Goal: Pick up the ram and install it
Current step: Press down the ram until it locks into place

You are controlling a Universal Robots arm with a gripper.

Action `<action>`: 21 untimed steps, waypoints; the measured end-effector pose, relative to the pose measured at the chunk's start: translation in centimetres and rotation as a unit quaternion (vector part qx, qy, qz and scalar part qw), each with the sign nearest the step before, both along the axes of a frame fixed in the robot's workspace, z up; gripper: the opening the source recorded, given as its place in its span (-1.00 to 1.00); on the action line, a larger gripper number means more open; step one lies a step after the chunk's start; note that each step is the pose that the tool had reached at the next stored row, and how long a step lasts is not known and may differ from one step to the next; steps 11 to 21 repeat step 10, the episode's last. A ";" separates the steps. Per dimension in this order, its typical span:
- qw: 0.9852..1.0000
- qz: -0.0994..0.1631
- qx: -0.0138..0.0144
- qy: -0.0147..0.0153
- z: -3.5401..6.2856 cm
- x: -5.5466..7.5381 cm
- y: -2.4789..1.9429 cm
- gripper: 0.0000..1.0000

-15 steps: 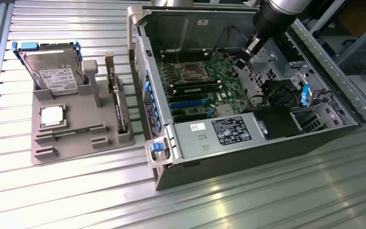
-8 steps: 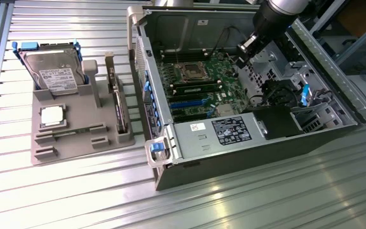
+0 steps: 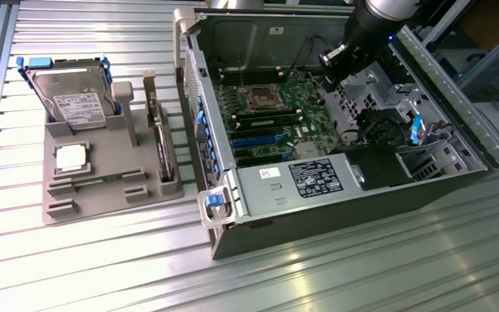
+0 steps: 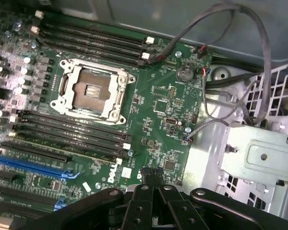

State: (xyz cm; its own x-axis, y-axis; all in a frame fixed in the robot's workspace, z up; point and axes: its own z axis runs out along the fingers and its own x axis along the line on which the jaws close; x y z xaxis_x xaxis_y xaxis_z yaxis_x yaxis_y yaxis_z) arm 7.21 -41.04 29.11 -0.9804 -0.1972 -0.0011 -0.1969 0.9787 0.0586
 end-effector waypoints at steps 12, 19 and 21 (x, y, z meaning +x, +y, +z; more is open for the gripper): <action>0.992 -0.127 0.000 0.000 -0.02 0.0 0.00 -0.80; 0.992 -0.127 0.000 0.000 -0.02 0.0 0.00 -0.80; 0.992 -0.127 0.000 0.000 -0.02 0.0 0.00 -0.80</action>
